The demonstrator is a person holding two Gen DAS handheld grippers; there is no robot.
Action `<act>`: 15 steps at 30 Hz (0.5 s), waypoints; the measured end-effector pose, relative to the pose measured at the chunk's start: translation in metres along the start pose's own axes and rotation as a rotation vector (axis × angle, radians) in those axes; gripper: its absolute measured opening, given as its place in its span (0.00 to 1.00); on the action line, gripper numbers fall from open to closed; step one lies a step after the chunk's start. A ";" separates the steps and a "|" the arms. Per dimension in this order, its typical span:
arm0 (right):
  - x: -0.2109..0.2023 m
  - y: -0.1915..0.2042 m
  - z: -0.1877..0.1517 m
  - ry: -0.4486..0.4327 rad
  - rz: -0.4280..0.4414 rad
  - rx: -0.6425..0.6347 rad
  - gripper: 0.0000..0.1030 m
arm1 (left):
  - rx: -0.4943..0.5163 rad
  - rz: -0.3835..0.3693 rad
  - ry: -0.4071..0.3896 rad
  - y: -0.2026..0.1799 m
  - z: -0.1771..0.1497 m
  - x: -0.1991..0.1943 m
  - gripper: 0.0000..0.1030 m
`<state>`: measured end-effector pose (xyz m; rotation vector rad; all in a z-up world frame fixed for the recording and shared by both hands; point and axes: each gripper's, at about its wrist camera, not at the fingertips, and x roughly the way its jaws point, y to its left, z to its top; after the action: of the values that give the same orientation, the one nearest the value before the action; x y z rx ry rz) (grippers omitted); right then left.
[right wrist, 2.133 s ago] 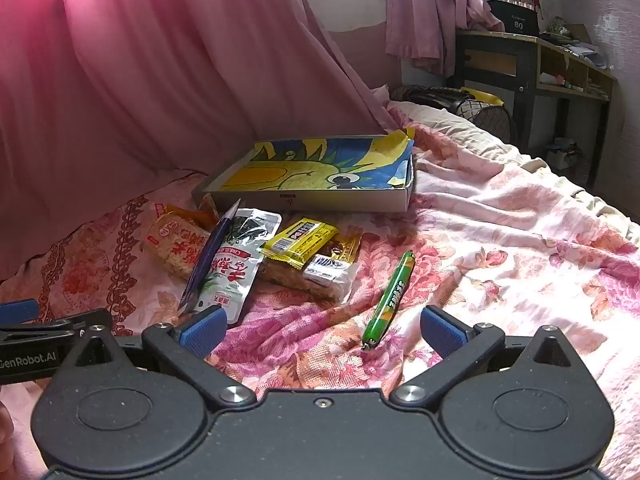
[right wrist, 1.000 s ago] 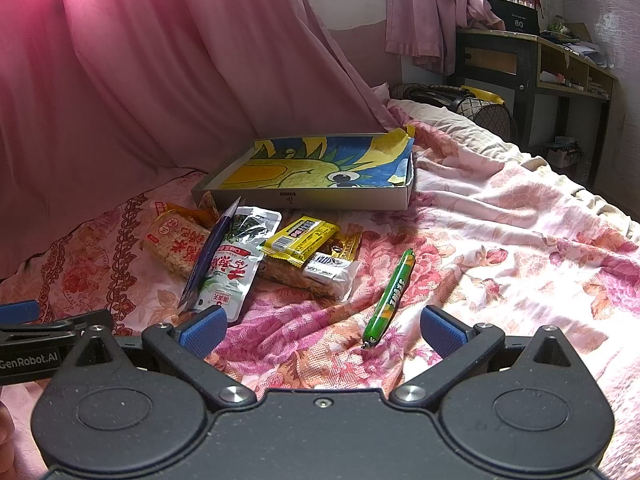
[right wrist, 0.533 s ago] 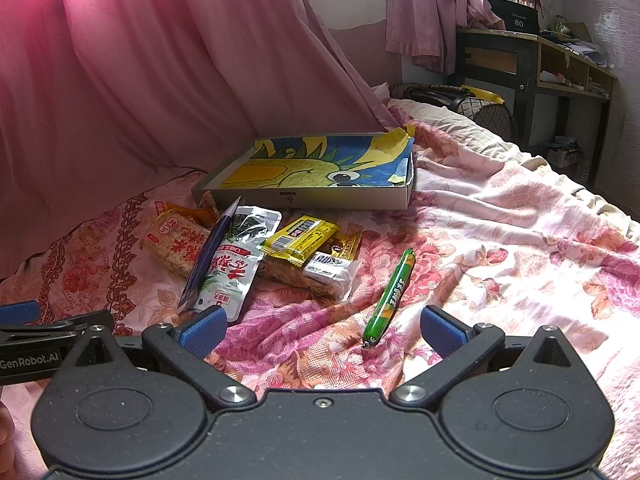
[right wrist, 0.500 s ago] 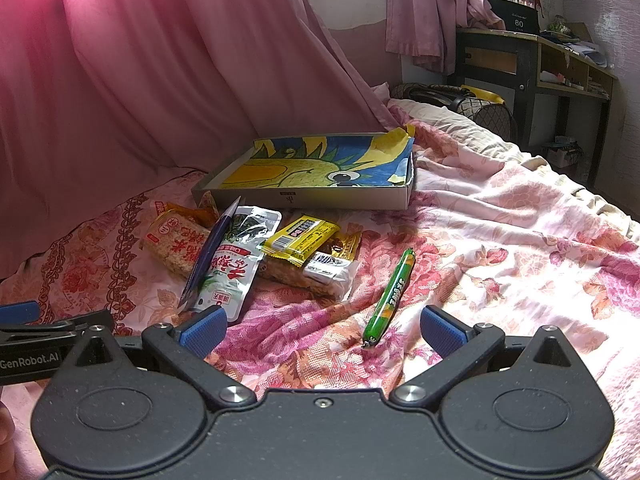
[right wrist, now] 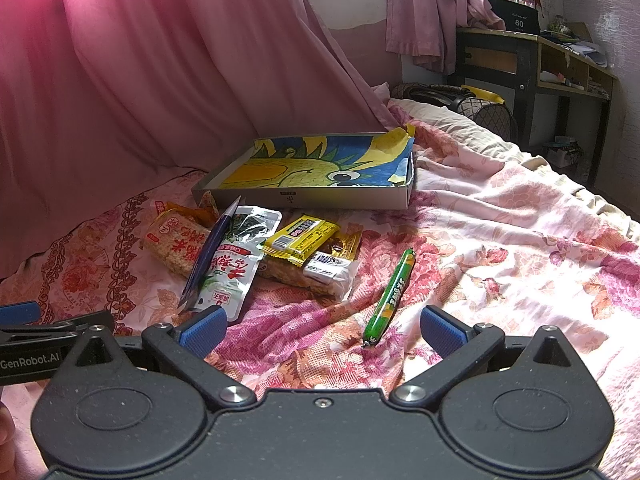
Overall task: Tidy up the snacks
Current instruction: 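Move both tools toward the snack pile beside the picture box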
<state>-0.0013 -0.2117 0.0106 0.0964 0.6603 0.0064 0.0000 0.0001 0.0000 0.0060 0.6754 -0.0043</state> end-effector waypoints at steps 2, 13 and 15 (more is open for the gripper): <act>0.000 0.000 0.000 0.000 0.000 0.000 1.00 | 0.000 0.000 0.000 0.000 0.000 0.000 1.00; 0.000 0.000 0.000 0.001 -0.001 0.001 1.00 | 0.001 0.007 0.014 0.001 -0.004 0.003 1.00; 0.000 0.000 0.000 0.002 0.000 0.004 1.00 | 0.000 0.010 0.019 0.002 -0.005 0.005 1.00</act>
<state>-0.0014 -0.2112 0.0109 0.0998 0.6626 0.0053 0.0008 0.0019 -0.0069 0.0094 0.6947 0.0053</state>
